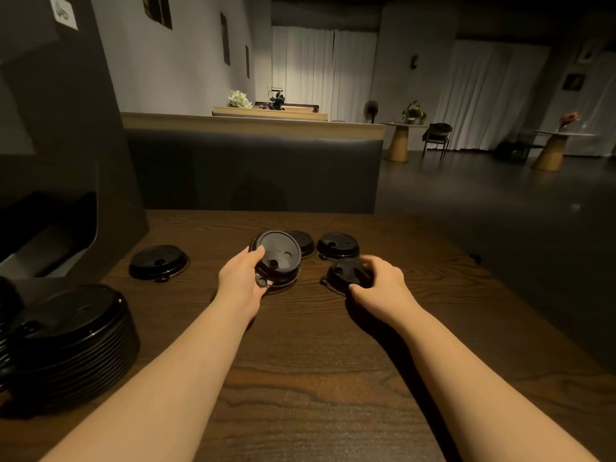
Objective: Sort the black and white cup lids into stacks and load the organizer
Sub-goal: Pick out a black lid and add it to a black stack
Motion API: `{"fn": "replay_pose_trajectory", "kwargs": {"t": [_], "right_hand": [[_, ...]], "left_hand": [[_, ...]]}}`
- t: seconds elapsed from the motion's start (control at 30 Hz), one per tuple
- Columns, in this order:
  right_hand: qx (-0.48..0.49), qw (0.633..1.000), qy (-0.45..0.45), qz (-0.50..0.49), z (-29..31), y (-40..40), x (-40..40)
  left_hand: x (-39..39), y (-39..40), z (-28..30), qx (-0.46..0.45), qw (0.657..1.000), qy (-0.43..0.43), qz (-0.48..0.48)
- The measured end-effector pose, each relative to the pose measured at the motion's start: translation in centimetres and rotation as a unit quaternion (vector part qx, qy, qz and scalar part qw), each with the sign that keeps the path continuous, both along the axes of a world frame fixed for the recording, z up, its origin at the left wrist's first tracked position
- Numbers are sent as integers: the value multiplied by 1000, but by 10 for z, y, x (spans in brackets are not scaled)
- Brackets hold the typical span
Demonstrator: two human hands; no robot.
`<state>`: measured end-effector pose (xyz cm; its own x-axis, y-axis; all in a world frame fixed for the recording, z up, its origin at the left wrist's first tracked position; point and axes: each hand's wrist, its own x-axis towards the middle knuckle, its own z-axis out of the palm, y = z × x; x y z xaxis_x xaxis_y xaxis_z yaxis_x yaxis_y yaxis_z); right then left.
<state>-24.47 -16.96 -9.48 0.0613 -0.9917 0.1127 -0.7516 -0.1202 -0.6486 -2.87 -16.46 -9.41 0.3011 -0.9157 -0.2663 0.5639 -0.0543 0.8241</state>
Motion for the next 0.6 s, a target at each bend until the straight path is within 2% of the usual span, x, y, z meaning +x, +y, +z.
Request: {"fn": "replay_pose_trajectory", "kwargs": {"t": [0.1, 0.23, 0.3, 0.37, 0.47, 0.6], "right_hand": [[8, 999, 44, -3, -2, 2, 2], [24, 999, -3, -23, -5, -2, 5], [-13, 999, -29, -11, -4, -1, 5], [-80, 994, -71, 20, -1, 4, 8], [-100, 981, -139, 96, 5, 15, 18], [-105, 976, -113, 153, 4, 22, 33]], "left_hand": [[0, 0, 0, 5, 1000, -1, 4], [-2, -1, 0, 21, 999, -31, -32], [0, -1, 0, 24, 998, -33, -45], [1, 0, 2, 17, 997, -31, -62], [-1, 2, 2, 8, 993, -42, -106], [-8, 6, 0, 7, 984, -47, -171]]}}
